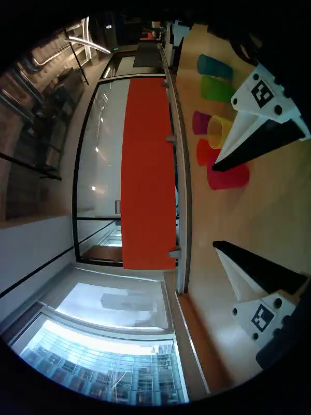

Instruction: Pour water

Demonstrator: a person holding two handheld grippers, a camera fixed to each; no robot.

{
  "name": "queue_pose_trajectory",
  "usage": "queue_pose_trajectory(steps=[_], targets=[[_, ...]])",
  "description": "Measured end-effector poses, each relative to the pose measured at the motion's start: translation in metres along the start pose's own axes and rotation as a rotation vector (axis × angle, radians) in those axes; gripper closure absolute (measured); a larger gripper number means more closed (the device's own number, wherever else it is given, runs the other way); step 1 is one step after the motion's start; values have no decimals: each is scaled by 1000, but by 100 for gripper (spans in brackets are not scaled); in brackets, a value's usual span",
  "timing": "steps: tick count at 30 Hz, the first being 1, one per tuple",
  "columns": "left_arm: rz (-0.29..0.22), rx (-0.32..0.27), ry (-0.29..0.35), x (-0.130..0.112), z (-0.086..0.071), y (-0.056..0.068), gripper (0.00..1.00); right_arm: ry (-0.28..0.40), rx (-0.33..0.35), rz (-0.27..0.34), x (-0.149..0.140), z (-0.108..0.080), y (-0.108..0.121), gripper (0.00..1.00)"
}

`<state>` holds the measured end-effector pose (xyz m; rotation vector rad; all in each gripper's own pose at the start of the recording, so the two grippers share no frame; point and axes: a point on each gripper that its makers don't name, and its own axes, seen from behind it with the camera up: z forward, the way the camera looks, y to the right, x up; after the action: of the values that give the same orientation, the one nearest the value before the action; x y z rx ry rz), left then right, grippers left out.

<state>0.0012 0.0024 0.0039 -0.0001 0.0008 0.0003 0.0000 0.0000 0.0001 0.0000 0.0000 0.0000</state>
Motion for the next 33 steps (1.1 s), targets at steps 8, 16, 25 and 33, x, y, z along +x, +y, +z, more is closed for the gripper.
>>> queue_pose_trajectory(steps=[8,16,25,33], targets=[[-1,3,1,0,0,0,1,-2,0,0,0,2,-1,0],[1,14,-11,5,0,-2,1,-16,5,-6,8,4,-2,0],[5,-6,-37,38,4,0,1,-32,36,-21,42,4,-7,0],[2,-42,-55,82,11,4,1,-74,41,-53,75,10,-4,0]])
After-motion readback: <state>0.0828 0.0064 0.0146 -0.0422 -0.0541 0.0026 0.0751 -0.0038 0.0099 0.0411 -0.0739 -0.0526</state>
